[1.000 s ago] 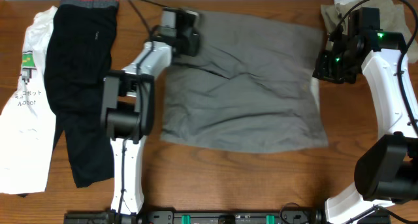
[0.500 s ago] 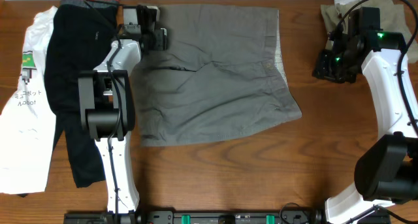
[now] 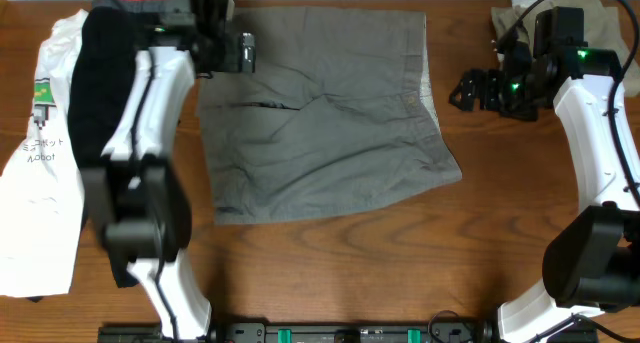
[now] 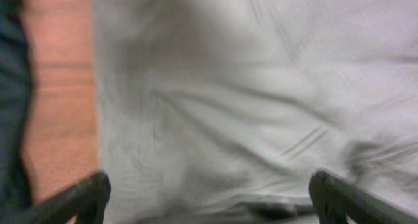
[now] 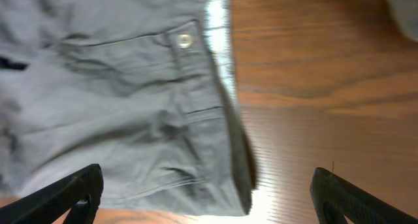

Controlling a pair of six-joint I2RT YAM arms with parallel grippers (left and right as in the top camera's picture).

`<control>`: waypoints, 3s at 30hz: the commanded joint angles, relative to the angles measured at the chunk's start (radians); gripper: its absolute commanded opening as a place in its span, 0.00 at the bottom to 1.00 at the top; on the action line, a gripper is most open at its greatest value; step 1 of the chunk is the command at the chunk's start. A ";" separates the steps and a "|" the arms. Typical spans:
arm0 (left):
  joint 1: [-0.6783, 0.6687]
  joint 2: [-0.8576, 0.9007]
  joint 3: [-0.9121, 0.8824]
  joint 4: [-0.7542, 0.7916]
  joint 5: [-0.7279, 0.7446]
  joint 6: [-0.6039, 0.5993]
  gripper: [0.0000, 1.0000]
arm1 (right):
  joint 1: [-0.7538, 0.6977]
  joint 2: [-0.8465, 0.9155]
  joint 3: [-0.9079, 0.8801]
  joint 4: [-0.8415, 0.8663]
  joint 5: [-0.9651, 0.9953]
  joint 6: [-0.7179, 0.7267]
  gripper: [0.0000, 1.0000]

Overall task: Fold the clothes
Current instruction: 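Move both grippers to the bottom corners of the shorts, then grasp the bottom hem corners of the grey shorts with both grippers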

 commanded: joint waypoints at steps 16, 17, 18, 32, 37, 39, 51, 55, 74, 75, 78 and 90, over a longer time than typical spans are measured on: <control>-0.011 -0.350 -0.045 -0.791 -0.028 -0.229 0.98 | 0.039 -0.196 0.008 -0.244 0.180 0.037 0.96; -0.011 -0.353 -0.076 -0.795 -0.060 -0.273 0.98 | 0.044 -0.210 0.008 -0.256 0.206 0.063 0.97; -0.011 -0.359 -0.109 -0.793 -0.078 -0.309 0.98 | 0.050 -0.222 0.008 -0.267 0.232 0.096 0.97; -0.010 -0.505 -0.791 -0.380 -0.085 -0.507 0.98 | 0.140 -0.225 -0.232 -0.079 0.252 0.170 0.84; -0.010 -0.505 -0.892 -0.274 -0.085 -0.457 0.99 | 0.154 -0.225 -0.319 0.009 0.251 0.170 0.82; -0.010 -0.505 -0.927 -0.213 -0.085 -0.423 0.99 | 0.159 -0.225 -0.356 0.049 0.251 0.170 0.81; -0.010 -0.505 -0.978 -0.071 -0.088 -0.386 0.46 | 0.161 -0.225 -0.523 0.235 0.252 0.166 0.74; -0.010 -0.505 -0.978 -0.079 -0.088 -0.386 0.20 | 0.161 -0.225 -0.565 0.282 0.252 0.166 0.72; -0.010 -0.505 -0.978 -0.107 -0.088 -0.386 0.06 | 0.160 -0.204 -0.636 0.416 0.359 0.185 0.57; -0.010 -0.505 -0.978 -0.105 -0.088 -0.386 0.06 | 0.160 -0.203 -0.644 0.431 0.332 0.175 0.57; -0.010 -0.505 -0.978 -0.100 -0.088 -0.386 0.06 | 0.160 -0.199 -0.668 0.473 0.266 0.134 0.57; -0.010 -0.505 -0.978 -0.088 -0.088 -0.386 0.06 | 0.160 -0.198 -0.712 0.525 0.145 0.094 0.19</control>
